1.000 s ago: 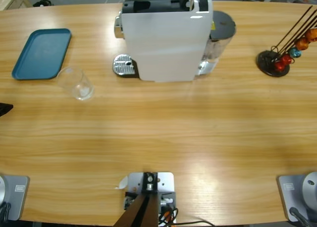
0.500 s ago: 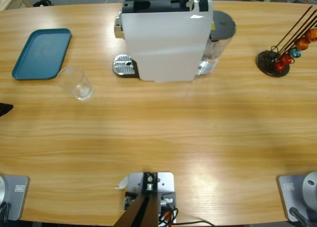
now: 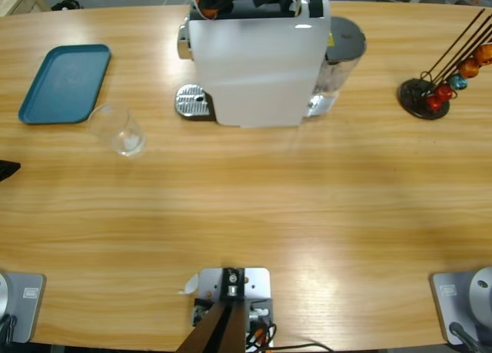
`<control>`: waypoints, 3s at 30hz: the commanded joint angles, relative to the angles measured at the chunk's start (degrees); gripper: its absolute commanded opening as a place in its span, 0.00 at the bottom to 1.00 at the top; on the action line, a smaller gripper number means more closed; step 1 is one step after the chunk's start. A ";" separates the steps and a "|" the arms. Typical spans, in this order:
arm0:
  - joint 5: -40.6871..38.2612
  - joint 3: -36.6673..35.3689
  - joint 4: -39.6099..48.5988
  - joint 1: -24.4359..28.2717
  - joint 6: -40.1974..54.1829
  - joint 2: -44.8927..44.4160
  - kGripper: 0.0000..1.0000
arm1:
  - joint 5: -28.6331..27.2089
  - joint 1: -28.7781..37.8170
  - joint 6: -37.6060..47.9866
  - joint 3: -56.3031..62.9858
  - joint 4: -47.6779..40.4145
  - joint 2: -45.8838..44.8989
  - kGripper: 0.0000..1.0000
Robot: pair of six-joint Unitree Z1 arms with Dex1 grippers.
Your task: Pour coffee
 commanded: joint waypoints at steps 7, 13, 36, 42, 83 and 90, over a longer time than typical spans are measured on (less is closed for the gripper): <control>0.31 2.10 -0.03 0.67 -0.43 -1.08 0.99 | -1.32 -0.26 0.97 0.27 -1.71 4.10 0.00; 0.31 2.07 -0.03 0.67 -0.43 -0.96 0.99 | -2.07 -0.26 1.46 -0.38 -2.71 4.42 0.00; 0.33 2.12 -0.03 0.67 -0.43 -1.10 0.99 | -5.62 -0.53 1.49 3.15 -2.33 2.42 0.00; 0.36 2.15 -0.03 0.67 -0.43 -1.21 0.99 | -8.98 -0.53 2.93 2.59 -2.15 2.29 0.66; -0.08 1.71 -0.03 0.67 -0.26 1.46 0.99 | -34.01 20.25 43.17 13.91 21.10 -32.39 0.00; -0.13 1.75 0.09 0.67 -0.28 1.52 0.99 | -48.51 17.88 55.83 12.96 12.09 -26.73 0.00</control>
